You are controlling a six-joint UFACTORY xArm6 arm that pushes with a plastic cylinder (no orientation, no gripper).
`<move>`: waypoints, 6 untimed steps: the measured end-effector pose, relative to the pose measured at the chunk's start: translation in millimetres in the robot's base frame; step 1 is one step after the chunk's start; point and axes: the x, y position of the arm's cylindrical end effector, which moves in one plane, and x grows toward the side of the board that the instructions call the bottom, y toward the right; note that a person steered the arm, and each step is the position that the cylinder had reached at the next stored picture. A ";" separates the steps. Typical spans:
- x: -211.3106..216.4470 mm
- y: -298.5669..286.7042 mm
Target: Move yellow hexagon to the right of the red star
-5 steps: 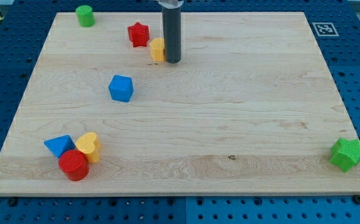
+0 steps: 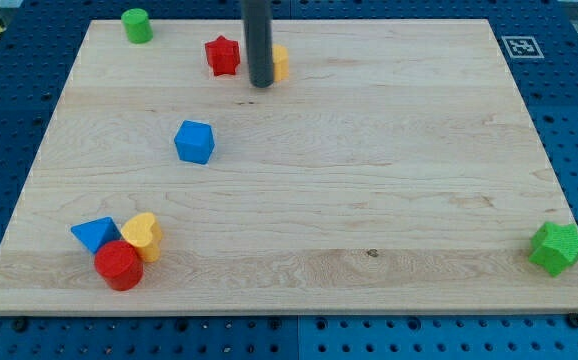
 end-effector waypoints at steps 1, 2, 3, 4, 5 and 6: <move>-7.7 22.6; -7.7 34.5; -14.1 43.4; -23.9 43.4; -30.9 43.4; -22.3 60.7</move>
